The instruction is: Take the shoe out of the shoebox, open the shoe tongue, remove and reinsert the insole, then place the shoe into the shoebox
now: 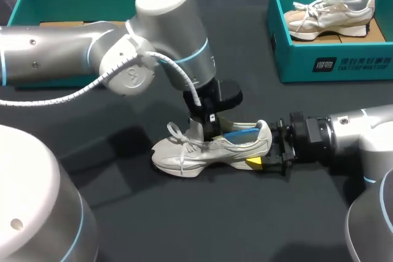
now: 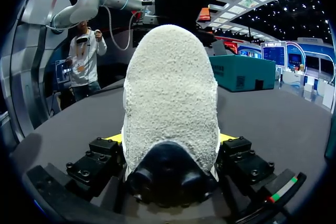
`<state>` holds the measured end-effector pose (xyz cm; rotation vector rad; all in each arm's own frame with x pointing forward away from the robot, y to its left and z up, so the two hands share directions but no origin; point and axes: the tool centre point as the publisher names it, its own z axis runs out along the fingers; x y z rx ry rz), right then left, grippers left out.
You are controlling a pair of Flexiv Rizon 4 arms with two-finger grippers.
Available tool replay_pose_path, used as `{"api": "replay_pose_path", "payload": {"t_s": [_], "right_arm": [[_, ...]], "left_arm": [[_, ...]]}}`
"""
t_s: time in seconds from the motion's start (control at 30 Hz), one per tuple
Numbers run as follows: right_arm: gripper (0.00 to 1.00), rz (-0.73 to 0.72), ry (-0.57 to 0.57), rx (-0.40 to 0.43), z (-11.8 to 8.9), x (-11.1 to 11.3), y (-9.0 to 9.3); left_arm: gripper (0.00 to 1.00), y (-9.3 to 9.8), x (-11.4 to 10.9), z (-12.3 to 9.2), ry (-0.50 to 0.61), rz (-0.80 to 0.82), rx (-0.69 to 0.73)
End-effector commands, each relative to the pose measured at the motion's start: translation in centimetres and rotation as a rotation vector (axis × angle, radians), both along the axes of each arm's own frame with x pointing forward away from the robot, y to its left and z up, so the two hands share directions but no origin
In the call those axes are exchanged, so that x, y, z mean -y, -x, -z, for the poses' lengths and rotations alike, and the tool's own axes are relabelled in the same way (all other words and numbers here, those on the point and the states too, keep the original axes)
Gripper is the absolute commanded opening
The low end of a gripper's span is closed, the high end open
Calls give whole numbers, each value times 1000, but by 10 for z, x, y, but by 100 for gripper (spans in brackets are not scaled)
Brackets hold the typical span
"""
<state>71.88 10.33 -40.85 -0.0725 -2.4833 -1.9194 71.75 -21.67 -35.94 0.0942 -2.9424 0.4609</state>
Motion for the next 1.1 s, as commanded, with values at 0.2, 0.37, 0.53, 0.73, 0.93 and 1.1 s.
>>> {"api": "replay_pose_path", "payload": {"t_s": [0.2,0.37,0.53,0.73,0.93,1.1], "right_arm": [[0,0,4,-1,0,-1,3],[0,0,4,-1,0,-1,3],[0,0,4,-1,0,-1,3],[0,0,4,-1,0,-1,3],[0,0,4,-1,0,-1,3],[0,0,4,-1,0,-1,3]], "left_arm": [[0,10,-12,-21,138,14,7],[0,13,-10,-31,180,11,16],[0,13,-2,-37,194,-1,27],[0,11,21,-42,171,-21,90],[0,11,38,-39,130,-72,157],[13,9,44,-37,123,-101,191]]}}
